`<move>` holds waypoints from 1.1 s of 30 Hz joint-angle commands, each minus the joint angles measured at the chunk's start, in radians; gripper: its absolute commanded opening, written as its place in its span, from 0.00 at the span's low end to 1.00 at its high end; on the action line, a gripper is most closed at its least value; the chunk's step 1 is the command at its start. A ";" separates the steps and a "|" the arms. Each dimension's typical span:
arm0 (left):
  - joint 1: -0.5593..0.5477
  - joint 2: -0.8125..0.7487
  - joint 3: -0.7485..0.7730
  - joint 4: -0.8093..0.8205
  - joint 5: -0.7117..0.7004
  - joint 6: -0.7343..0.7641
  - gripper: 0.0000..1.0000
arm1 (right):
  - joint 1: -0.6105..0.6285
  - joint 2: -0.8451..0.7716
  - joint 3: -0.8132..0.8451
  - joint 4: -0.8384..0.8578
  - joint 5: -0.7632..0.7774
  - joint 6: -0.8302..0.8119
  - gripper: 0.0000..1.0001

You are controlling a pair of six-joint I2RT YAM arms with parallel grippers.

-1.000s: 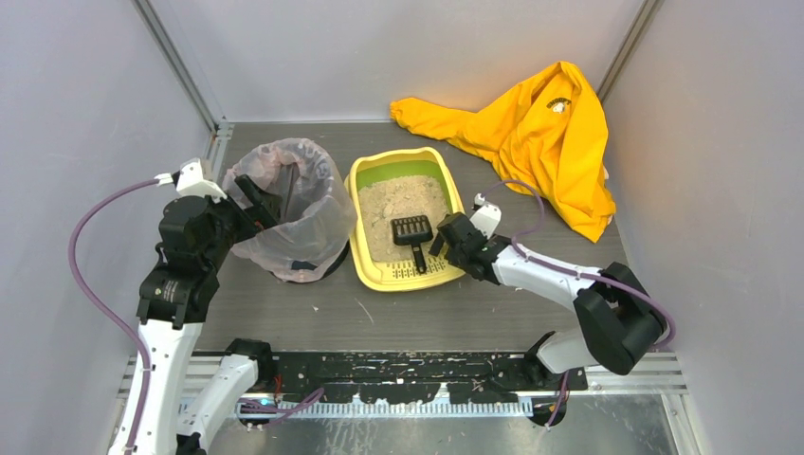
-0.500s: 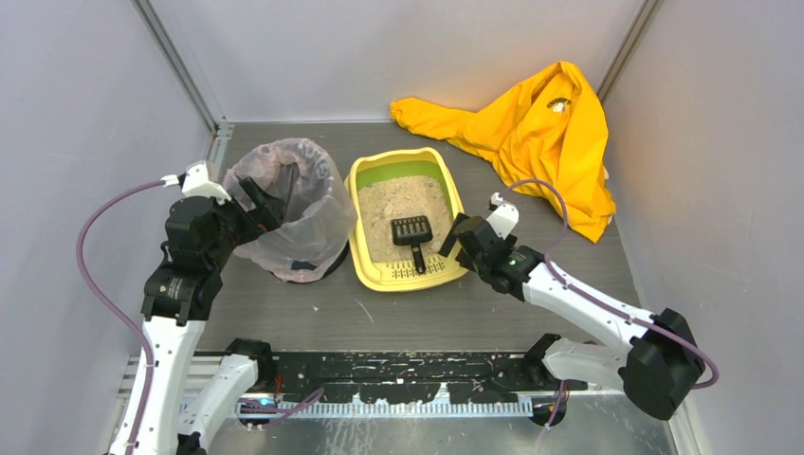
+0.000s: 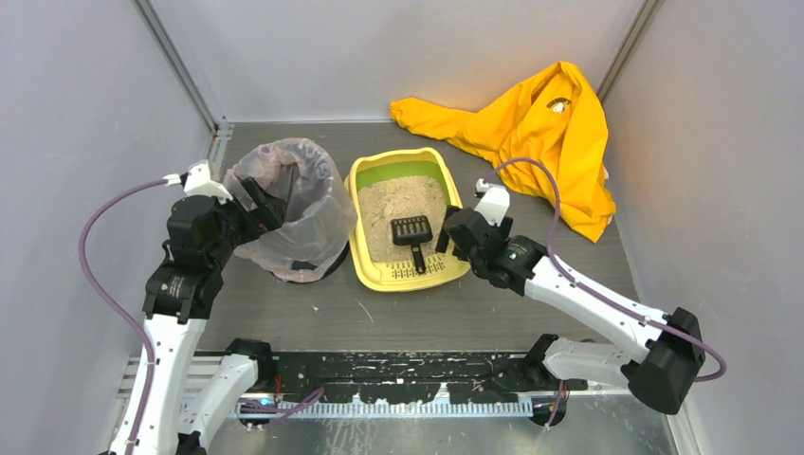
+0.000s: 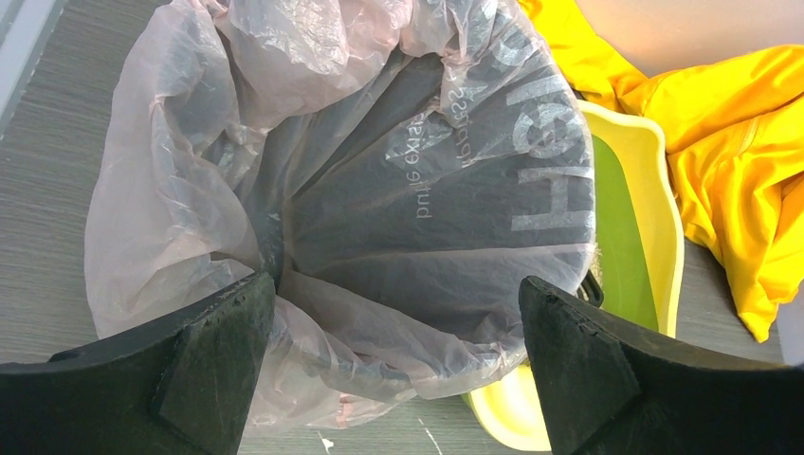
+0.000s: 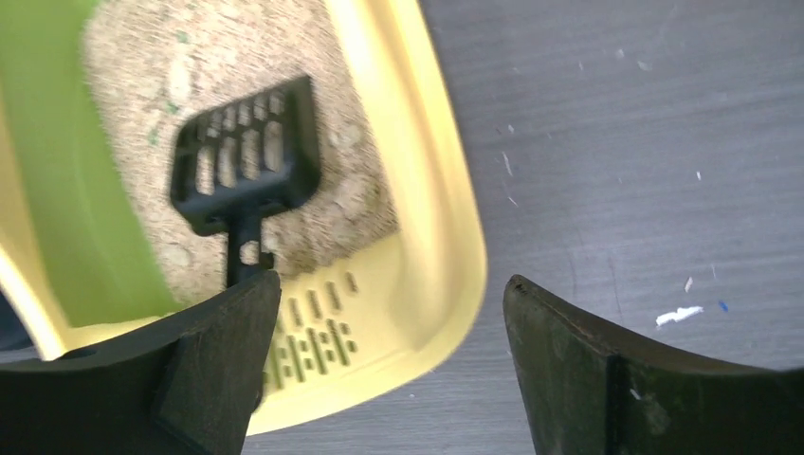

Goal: Clean the litter box

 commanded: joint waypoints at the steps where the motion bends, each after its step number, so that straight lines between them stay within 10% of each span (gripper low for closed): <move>1: -0.002 0.019 0.027 0.006 -0.001 0.043 1.00 | 0.028 0.081 0.150 -0.002 0.051 -0.125 0.87; 13: -0.001 0.098 0.122 -0.047 0.051 0.109 1.00 | 0.022 0.518 0.486 -0.055 -0.086 -0.370 0.88; 33: -0.002 0.129 0.098 -0.040 0.044 0.141 1.00 | -0.014 0.690 0.489 0.001 -0.290 -0.371 0.73</move>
